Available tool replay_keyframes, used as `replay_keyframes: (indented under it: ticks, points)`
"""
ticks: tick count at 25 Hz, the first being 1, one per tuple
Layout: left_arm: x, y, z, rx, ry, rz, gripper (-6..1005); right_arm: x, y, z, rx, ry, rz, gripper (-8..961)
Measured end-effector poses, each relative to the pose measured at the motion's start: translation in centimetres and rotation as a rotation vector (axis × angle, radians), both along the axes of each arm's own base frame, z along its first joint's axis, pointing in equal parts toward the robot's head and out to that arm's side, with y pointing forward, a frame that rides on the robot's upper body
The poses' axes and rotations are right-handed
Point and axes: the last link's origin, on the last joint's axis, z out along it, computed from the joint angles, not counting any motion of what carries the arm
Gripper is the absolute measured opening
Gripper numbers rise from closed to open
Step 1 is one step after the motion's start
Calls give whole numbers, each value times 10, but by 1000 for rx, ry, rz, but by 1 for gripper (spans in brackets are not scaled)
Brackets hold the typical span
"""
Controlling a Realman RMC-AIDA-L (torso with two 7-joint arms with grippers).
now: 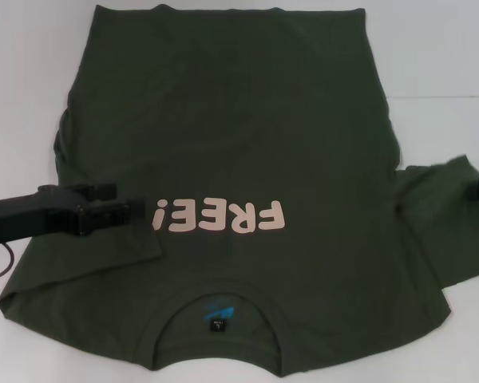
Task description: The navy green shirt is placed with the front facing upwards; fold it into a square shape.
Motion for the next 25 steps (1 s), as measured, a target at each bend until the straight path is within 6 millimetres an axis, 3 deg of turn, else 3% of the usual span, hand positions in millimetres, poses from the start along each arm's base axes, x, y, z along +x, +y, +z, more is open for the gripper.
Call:
replay_keyframes:
  ticks: [18, 25]
  points:
    - [-7, -3, 22, 105, -137, 82, 731, -29, 26, 7, 40, 36, 22, 50]
    - [-8, -3, 26, 125, -156, 84, 730, -57, 17, -19, -152, 108, 56, 63]
